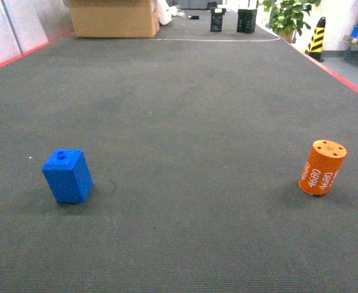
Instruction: Sort blue parts and orange caps into right shelf containers
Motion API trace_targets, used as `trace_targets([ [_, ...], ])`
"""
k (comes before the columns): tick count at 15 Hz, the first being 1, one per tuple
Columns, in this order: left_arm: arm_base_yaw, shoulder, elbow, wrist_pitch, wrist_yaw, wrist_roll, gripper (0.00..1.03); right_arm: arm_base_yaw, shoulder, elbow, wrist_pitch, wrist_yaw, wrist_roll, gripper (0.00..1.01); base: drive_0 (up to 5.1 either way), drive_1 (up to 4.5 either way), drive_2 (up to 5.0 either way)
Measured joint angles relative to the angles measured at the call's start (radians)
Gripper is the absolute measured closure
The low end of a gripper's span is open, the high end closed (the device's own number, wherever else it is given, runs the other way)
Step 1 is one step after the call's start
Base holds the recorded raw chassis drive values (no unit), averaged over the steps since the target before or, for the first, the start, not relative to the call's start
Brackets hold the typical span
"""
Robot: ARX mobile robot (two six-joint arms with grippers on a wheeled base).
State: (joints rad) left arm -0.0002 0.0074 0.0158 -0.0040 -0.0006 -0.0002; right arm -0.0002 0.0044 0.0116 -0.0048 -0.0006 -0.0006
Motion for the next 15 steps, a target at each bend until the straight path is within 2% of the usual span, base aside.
trace_targets([
  [15, 0.0, 0.0, 0.0, 0.0, 0.0, 0.0, 0.05, 0.0, 0.0, 0.0, 0.0, 0.0, 0.0, 0.03, 0.0, 0.0, 0.0],
])
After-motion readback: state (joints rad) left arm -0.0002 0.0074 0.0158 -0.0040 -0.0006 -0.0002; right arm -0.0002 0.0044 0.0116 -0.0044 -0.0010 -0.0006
